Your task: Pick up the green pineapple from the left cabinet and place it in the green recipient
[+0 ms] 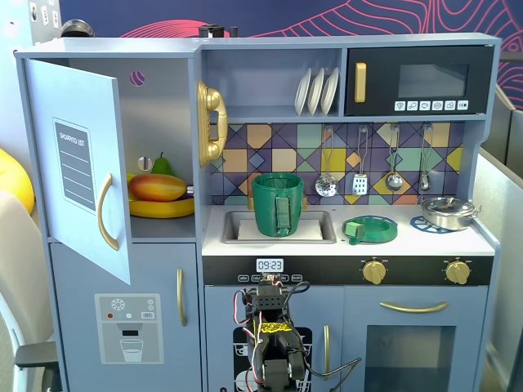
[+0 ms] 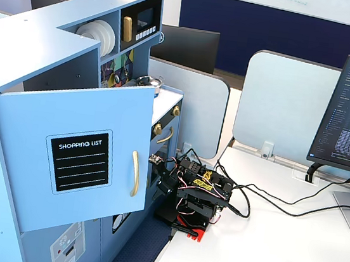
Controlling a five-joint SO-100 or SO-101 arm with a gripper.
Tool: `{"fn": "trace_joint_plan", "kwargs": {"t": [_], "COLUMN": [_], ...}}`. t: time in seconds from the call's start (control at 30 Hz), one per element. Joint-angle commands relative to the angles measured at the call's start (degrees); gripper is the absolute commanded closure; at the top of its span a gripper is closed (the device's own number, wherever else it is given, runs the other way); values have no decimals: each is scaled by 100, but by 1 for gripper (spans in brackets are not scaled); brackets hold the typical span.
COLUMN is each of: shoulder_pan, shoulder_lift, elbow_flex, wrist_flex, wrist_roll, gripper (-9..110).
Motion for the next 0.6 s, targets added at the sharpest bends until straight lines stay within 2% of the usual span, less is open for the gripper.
{"fn": "trace_joint_plan", "kwargs": {"t": [0.0,0.33,0.43,0.57], "shoulder_pan": [-1116,-1310,-1600,-2355], "shoulder_lift": [-53,-53,-53,-105], "elbow_flex": [-9,-9,-9,-9], "wrist_flex": [1081,1072,747,-237], "wrist_roll": [-281,-316,-352,-1406], "gripper": [101,101,101,101]}}
